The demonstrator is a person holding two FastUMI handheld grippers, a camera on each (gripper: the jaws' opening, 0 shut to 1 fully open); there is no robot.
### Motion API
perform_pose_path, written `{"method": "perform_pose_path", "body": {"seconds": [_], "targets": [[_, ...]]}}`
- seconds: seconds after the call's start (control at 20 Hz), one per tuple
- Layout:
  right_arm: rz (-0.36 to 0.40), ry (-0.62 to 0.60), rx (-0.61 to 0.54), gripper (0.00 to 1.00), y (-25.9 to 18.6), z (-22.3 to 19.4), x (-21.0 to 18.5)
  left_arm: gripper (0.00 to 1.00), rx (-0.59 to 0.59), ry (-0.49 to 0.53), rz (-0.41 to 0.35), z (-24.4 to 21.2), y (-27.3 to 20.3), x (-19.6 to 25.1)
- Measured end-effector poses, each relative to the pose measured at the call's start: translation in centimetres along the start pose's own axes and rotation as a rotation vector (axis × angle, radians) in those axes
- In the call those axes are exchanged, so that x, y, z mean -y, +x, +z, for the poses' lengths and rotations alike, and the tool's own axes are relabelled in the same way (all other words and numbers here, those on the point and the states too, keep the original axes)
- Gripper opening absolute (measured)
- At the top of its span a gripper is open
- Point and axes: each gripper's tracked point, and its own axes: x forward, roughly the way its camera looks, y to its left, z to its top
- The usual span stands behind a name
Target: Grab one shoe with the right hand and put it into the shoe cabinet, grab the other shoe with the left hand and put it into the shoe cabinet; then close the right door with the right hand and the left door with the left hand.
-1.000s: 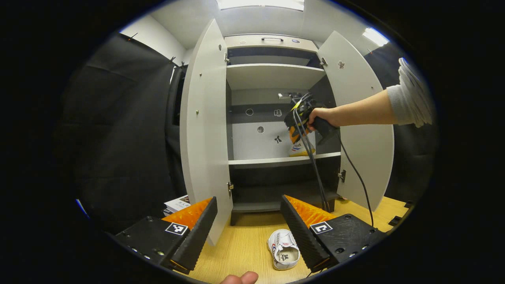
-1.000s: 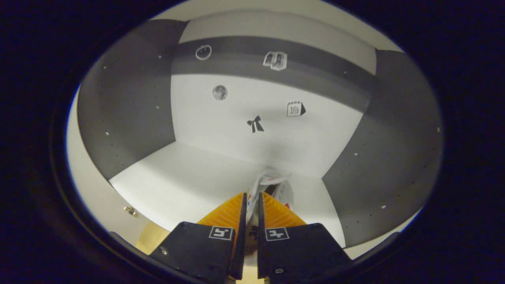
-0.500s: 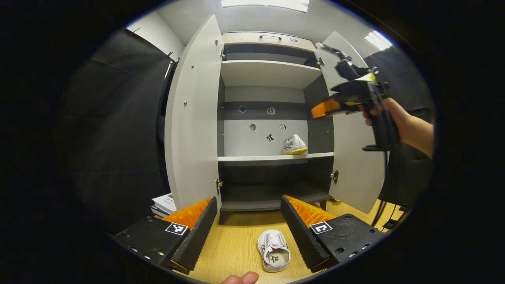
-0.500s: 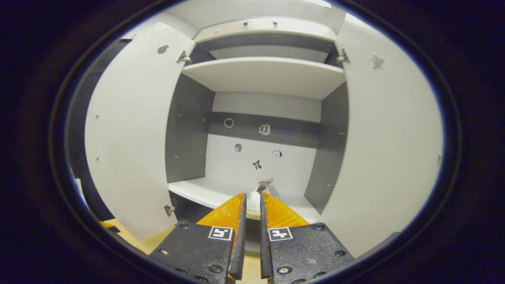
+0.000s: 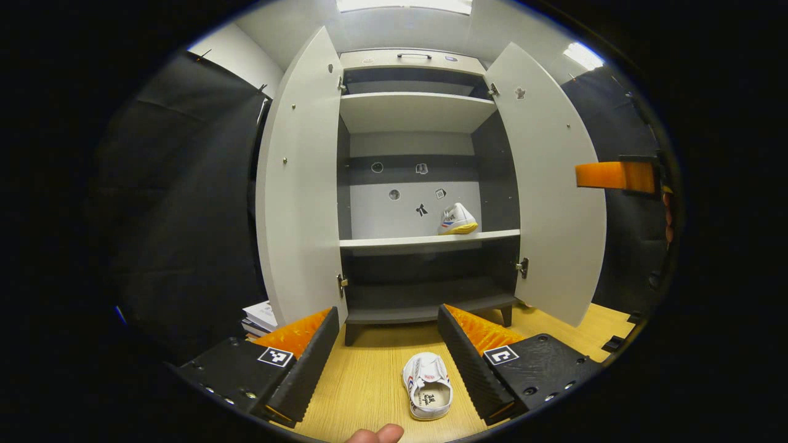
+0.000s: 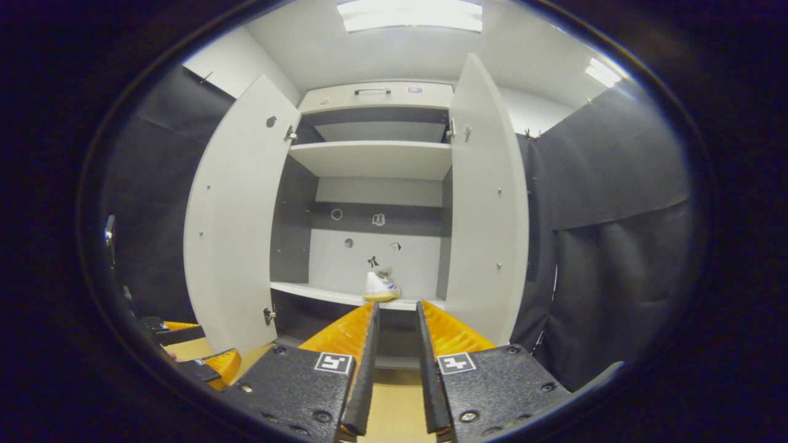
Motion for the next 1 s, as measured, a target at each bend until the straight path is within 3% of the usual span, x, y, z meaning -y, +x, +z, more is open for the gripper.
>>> {"method": "perform_pose_path", "body": {"seconds": [0.1, 0.15, 0.25, 0.6, 1.0], "targets": [[0.013, -0.022, -0.013, 0.63, -1.6, -1.5, -0.3, 0.96, -0.023, -0.014, 0.02, -1.4, -0.1, -0.2], [0.019, -0.02, -0.032, 0.83, -2.3, -2.3, -0.6, 0.96, -0.03, -0.027, 0.006, -2.3, -0.2, 0.1], [0.03, -0.003, -0.07, 1.0, -3.4, -3.9, -0.8, 0.96, -0.077, -0.04, -0.041, -4.4, 0.0, 1.0], [0.034, -0.02, -0.176, 1.0, -5.8, -7.9, -0.1, 0.97, -0.401, -0.069, -0.116, -15.3, 1.2, 2.4], [-0.005, -0.029, -0.214, 1.0, -7.0, -9.4, 2.6, 0.96, -0.613, -0.058, -0.117, -21.2, 4.2, 1.5]]}}
